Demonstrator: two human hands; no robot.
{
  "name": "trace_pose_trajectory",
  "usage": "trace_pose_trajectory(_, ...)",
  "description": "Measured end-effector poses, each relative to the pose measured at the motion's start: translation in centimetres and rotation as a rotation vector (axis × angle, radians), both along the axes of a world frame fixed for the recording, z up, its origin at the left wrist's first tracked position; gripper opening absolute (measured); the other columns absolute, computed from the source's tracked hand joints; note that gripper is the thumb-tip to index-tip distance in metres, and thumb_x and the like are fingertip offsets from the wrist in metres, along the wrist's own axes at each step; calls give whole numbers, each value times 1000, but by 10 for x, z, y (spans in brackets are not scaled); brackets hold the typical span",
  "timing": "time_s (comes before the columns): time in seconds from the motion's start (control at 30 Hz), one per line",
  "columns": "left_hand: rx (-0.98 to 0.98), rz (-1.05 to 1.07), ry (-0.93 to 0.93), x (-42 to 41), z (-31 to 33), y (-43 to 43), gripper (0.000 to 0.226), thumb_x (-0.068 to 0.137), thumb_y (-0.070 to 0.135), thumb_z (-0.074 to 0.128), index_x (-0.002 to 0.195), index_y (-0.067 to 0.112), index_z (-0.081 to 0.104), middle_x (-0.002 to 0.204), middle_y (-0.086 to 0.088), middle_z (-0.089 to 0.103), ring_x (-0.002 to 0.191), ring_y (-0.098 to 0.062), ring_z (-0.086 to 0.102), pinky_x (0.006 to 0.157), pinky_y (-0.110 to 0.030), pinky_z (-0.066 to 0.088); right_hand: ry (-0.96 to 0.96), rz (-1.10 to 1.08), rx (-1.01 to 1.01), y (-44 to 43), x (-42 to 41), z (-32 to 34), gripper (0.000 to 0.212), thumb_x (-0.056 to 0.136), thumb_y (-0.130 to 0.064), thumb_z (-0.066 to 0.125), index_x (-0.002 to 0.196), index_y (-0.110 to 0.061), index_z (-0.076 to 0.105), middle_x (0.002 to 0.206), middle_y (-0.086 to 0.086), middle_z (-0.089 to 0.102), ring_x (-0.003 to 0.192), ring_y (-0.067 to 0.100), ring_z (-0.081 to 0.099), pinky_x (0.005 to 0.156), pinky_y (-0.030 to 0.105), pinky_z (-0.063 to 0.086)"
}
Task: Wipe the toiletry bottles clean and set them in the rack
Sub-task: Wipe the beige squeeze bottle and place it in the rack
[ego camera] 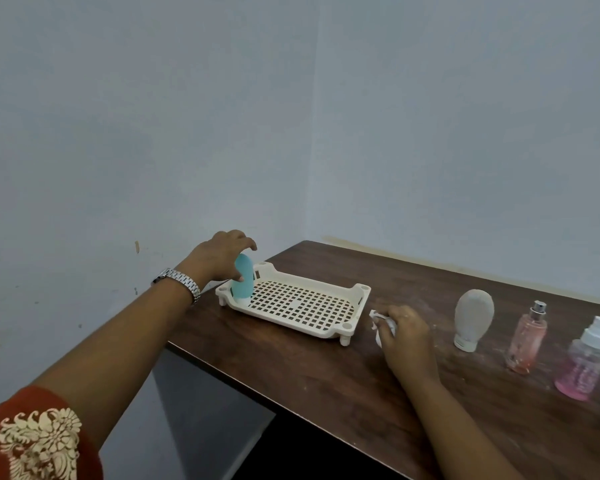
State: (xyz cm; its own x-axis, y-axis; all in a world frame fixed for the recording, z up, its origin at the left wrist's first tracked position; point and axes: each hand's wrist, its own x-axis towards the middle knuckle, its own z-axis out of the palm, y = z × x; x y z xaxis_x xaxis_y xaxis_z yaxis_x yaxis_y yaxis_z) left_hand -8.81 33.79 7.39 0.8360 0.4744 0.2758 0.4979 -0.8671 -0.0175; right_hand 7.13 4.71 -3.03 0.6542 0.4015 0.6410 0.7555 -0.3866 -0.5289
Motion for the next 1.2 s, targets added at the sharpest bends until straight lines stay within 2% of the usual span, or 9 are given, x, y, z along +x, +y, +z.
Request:
trace_pose_trajectory(0.2,147,-255,-277,14,-6,-65,60,79,28,74,133,28,47,146,1,35,135,-20,30,102,-42,41,8,-18,133,-14,-1,13,20,87,-15,63,107,-14,67,107,0,65,94,8,54,80,19,38)
trace_pose_trajectory(0.37,-113,-566,-416,57,-27,-139,54,81,23,70,131,26,49,136,7,40,127,-9,32,103,-24,29,-123,50,100,-53,6,23,21,88,-13,62,109,-15,65,105,-1,65,91,5,54,80,17,42)
trace_pose_trajectory(0.43,-271,-628,-426,80,-38,-172,52,83,24,70,131,25,50,132,7,43,123,-6,35,100,-21,29,-220,78,38,-77,15,26,23,87,-8,62,108,-17,64,101,-1,65,89,10,59,77,23,47)
trace_pose_trajectory(0.5,-462,-633,-381,104,-52,-202,56,82,28,72,132,26,47,131,7,47,118,-7,44,96,-22,36,-327,70,-57,-104,25,27,27,83,-3,65,107,-15,62,98,1,65,86,15,61,73,28,50)
trace_pose_trajectory(0.57,-660,-598,-288,128,-67,-228,63,81,30,73,135,28,41,130,4,50,113,-9,49,96,-25,43,-388,45,-160,-129,33,20,31,79,-2,69,107,-14,61,98,3,66,84,15,62,71,21,49)
trace_pose_trajectory(0.73,-982,-525,-145,185,-87,-259,85,77,27,78,144,26,26,131,-3,51,116,-20,52,99,-39,47,-237,48,-187,-148,49,3,23,87,-10,62,107,-19,58,103,-2,62,88,5,55,75,21,51)
trace_pose_trajectory(1.0,-998,-547,-200,221,-102,-258,77,78,23,78,138,29,31,117,-2,62,107,-19,60,92,-42,52,-204,65,-155,-143,59,-1,14,90,-15,57,104,-20,56,97,-5,58,85,7,54,73,24,50)
trace_pose_trajectory(1.1,-991,-585,-228,224,-103,-256,72,77,23,78,135,30,36,114,-3,64,100,-17,63,89,-40,54,-186,74,-144,-142,61,-2,14,91,-17,57,104,-20,57,97,-8,57,86,4,52,74,16,46)
trace_pose_trajectory(1.2,-1062,-602,-236,220,-100,-253,65,73,21,82,128,23,48,102,-2,69,91,-15,67,83,-34,55,-92,7,-9,-143,66,-1,14,88,-16,61,100,-22,58,94,-14,54,89,-7,50,76,3,38)
